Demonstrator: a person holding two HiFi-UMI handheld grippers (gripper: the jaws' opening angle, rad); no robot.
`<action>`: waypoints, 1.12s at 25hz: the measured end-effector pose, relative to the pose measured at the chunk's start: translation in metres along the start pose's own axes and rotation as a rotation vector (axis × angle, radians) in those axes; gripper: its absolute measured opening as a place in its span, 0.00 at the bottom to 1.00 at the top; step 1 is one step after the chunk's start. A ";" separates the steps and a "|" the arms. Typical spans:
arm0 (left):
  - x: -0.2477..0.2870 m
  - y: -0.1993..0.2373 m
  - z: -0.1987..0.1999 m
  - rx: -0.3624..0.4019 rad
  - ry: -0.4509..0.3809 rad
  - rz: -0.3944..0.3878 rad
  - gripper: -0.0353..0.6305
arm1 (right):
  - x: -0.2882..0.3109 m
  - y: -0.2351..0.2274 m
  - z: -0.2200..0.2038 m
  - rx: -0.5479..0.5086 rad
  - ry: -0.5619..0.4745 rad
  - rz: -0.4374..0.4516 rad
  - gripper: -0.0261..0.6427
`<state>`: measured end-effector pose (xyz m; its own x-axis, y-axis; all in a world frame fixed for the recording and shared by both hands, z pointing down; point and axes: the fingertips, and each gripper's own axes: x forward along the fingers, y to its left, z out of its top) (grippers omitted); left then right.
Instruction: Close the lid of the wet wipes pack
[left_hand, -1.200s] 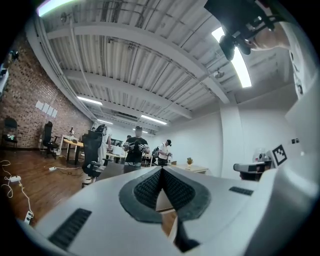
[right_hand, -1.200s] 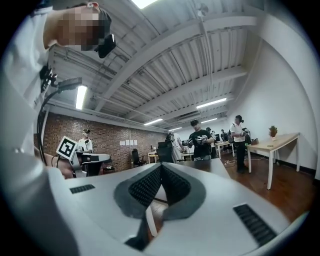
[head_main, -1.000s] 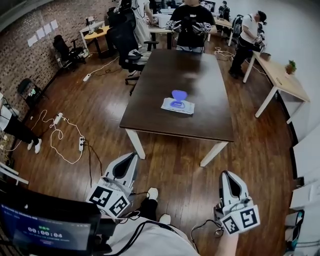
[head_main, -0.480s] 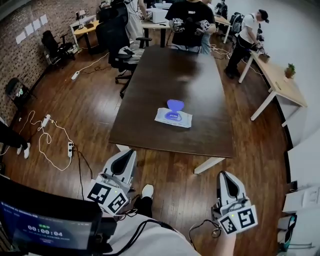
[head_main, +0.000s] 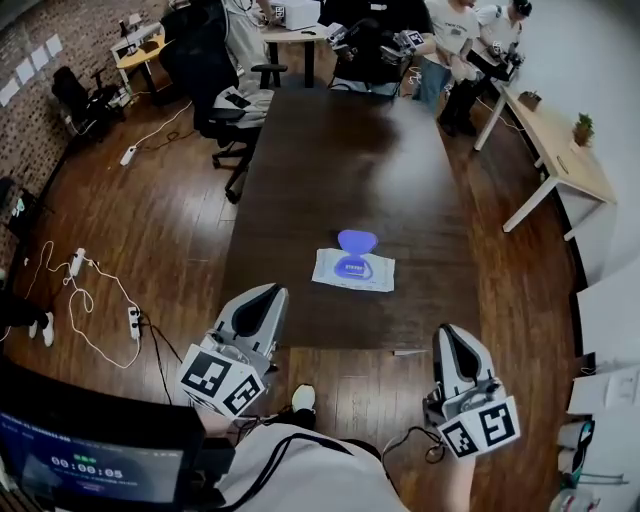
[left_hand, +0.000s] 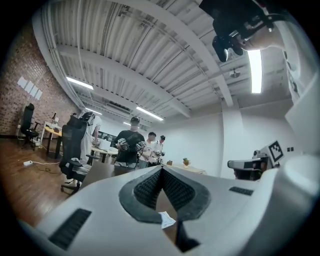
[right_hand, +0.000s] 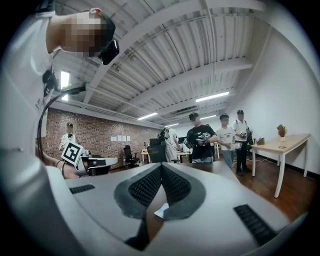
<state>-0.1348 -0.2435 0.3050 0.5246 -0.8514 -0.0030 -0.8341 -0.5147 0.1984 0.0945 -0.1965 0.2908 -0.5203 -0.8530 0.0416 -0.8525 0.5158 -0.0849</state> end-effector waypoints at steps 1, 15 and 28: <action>0.010 0.007 0.001 0.002 0.002 -0.010 0.05 | 0.014 0.000 0.002 -0.010 0.001 0.007 0.05; 0.105 0.055 -0.104 -0.068 0.136 -0.024 0.05 | 0.151 -0.043 -0.069 -0.012 0.077 0.158 0.05; 0.175 0.082 -0.260 -0.112 0.315 0.121 0.05 | 0.242 -0.116 -0.232 -0.039 0.294 0.326 0.19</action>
<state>-0.0673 -0.4085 0.5752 0.4642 -0.8235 0.3260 -0.8788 -0.3825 0.2852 0.0556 -0.4448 0.5418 -0.7503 -0.5889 0.3005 -0.6394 0.7620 -0.1030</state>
